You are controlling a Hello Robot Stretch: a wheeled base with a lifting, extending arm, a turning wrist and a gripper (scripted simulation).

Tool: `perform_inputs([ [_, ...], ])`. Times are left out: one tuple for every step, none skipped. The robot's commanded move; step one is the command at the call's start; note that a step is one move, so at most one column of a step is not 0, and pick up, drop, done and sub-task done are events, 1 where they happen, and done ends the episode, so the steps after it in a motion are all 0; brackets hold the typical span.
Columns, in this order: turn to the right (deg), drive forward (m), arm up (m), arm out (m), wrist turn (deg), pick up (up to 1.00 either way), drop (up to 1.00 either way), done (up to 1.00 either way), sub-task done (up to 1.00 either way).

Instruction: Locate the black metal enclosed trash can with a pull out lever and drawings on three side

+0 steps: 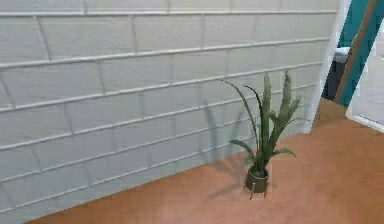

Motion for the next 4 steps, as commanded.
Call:
perform_inputs([
  [0.0,0.10,0.00,0.00,0.0,0.00,0.00,0.00,0.00],
  [45.0,0.00,0.00,0.00,0.0,0.00,0.00,0.00,0.00],
  [3.0,0.00,0.00,0.00,0.0,0.00,0.00,0.00,0.00],
  [0.0,1.00,0.00,0.00,0.0,0.00,0.00,0.00,0.00],
])
